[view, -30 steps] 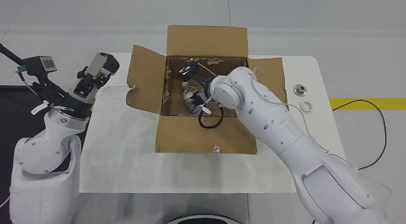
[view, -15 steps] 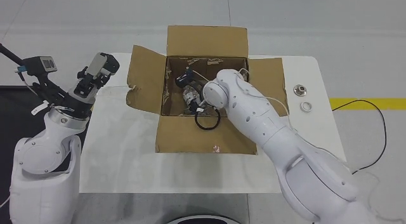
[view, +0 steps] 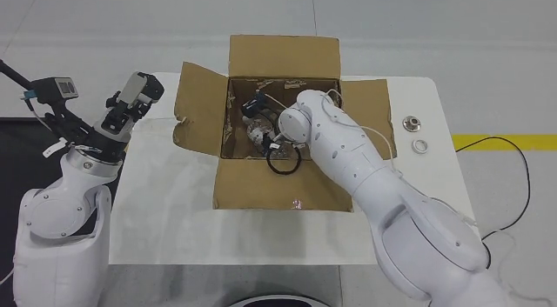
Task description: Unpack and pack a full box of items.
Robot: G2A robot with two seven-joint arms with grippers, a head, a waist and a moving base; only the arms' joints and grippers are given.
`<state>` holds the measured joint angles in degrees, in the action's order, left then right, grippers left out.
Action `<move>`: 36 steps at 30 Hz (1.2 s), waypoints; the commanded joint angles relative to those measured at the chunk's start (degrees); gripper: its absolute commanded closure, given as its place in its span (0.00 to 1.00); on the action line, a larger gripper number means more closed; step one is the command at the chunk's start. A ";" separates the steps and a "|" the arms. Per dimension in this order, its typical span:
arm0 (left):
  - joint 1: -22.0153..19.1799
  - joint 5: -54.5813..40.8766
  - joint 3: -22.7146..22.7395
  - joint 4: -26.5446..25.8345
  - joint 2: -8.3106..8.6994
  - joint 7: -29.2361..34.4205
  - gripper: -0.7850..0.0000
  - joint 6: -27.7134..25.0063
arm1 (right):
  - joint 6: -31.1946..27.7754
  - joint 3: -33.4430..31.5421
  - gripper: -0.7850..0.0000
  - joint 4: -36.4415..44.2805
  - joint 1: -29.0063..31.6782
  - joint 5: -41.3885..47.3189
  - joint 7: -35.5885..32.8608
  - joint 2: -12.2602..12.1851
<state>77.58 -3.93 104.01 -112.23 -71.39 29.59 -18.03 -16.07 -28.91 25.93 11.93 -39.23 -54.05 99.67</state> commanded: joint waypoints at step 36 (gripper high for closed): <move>0.00 0.00 0.00 0.00 0.00 0.00 0.00 0.00 | -12.01 -38.05 1.00 67.00 33.99 -8.81 0.36 -21.93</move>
<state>77.58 -3.93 104.01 -112.23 -71.39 29.59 -18.03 -27.77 -66.45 91.88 45.23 -48.09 -54.17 77.90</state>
